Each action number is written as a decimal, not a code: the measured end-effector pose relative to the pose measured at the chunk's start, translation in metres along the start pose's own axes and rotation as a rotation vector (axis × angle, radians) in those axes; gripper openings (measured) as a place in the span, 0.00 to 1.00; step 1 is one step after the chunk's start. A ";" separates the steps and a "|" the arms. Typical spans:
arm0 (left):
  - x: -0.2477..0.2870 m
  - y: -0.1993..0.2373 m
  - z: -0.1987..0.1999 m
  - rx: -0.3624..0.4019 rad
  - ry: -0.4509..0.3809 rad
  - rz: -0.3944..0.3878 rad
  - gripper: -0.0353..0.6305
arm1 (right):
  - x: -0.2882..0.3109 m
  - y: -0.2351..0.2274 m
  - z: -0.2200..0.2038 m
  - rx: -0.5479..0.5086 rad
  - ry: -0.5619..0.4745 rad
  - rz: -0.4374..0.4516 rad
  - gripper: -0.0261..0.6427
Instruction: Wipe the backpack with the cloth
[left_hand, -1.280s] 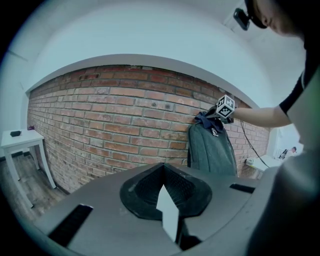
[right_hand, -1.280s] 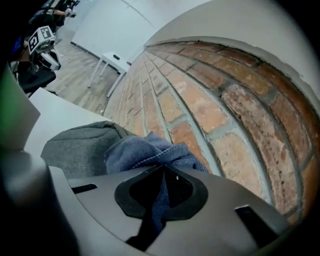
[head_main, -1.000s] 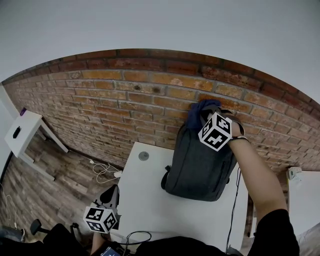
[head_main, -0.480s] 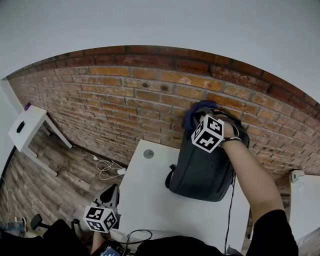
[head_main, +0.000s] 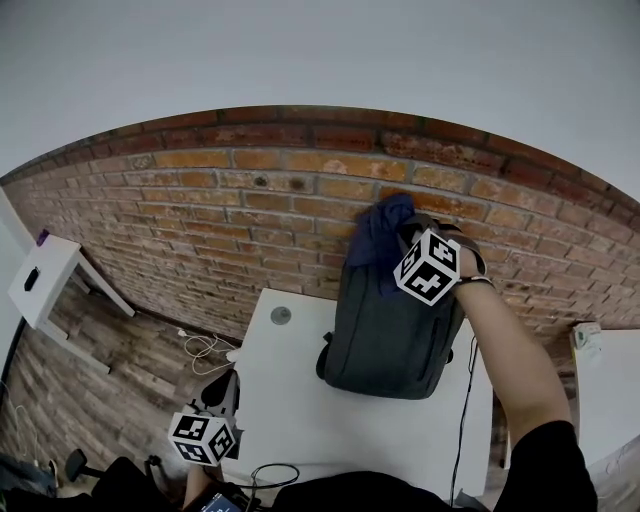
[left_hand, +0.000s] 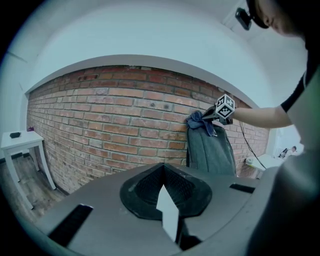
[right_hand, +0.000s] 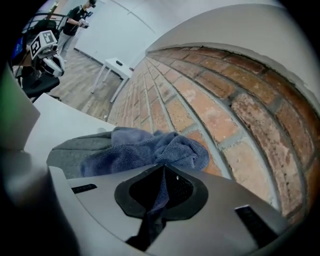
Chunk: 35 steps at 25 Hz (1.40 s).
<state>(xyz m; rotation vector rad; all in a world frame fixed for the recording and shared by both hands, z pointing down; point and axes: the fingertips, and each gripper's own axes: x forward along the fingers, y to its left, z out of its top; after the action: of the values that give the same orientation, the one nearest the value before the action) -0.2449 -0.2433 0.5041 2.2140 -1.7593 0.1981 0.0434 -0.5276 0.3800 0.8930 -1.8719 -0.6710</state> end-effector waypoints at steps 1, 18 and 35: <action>0.001 -0.003 0.002 0.005 -0.002 -0.005 0.05 | -0.003 -0.003 -0.005 0.007 0.005 -0.005 0.06; 0.010 -0.039 0.015 0.050 -0.003 -0.051 0.05 | -0.044 -0.043 -0.141 0.266 0.155 -0.097 0.06; 0.013 -0.058 0.030 0.089 -0.024 -0.065 0.05 | -0.059 -0.004 -0.199 0.538 0.114 -0.054 0.06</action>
<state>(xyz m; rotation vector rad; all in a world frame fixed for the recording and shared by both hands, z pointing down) -0.1885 -0.2532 0.4711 2.3412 -1.7194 0.2405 0.2424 -0.4980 0.4317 1.2943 -1.9603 -0.1332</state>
